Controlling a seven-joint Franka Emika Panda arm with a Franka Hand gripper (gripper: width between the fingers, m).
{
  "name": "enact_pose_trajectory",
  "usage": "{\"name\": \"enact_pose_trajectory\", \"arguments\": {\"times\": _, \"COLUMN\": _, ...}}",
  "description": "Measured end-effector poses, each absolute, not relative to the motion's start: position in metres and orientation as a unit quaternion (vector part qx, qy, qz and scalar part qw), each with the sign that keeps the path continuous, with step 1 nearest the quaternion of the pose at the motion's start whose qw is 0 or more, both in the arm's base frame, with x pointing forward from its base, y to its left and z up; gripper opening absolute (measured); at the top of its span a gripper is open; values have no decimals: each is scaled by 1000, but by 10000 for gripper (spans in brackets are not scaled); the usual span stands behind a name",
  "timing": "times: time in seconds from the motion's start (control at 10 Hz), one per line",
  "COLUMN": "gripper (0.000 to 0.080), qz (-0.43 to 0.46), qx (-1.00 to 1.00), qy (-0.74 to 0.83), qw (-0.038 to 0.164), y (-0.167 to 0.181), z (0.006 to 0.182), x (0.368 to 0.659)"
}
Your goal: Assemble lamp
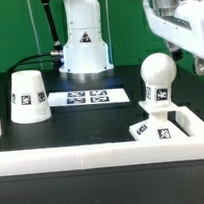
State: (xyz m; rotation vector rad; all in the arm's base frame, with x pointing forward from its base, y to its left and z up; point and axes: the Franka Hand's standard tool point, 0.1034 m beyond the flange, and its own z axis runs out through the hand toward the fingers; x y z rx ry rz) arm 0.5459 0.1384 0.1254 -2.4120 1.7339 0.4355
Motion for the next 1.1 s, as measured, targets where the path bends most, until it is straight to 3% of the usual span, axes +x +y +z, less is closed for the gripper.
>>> {"name": "enact_pose_trajectory", "arguments": {"times": 0.2, "gripper": 698, "qz": 147, "qx": -813, "qy": 558, "qw": 75, "y": 122, "z": 132, "x": 536}}
{"name": "enact_pose_trajectory", "arguments": {"times": 0.7, "gripper": 698, "qz": 147, "qx": -827, "qy": 538, "qw": 73, "y": 124, "z": 129, "x": 535}}
{"name": "enact_pose_trajectory", "arguments": {"times": 0.8, "gripper": 698, "qz": 146, "qx": -880, "qy": 447, "qw": 70, "y": 122, "z": 129, "x": 529}}
{"name": "enact_pose_trajectory", "arguments": {"times": 1.1, "gripper": 698, "qz": 144, "qx": -916, "qy": 365, "qw": 79, "y": 107, "z": 133, "x": 501}}
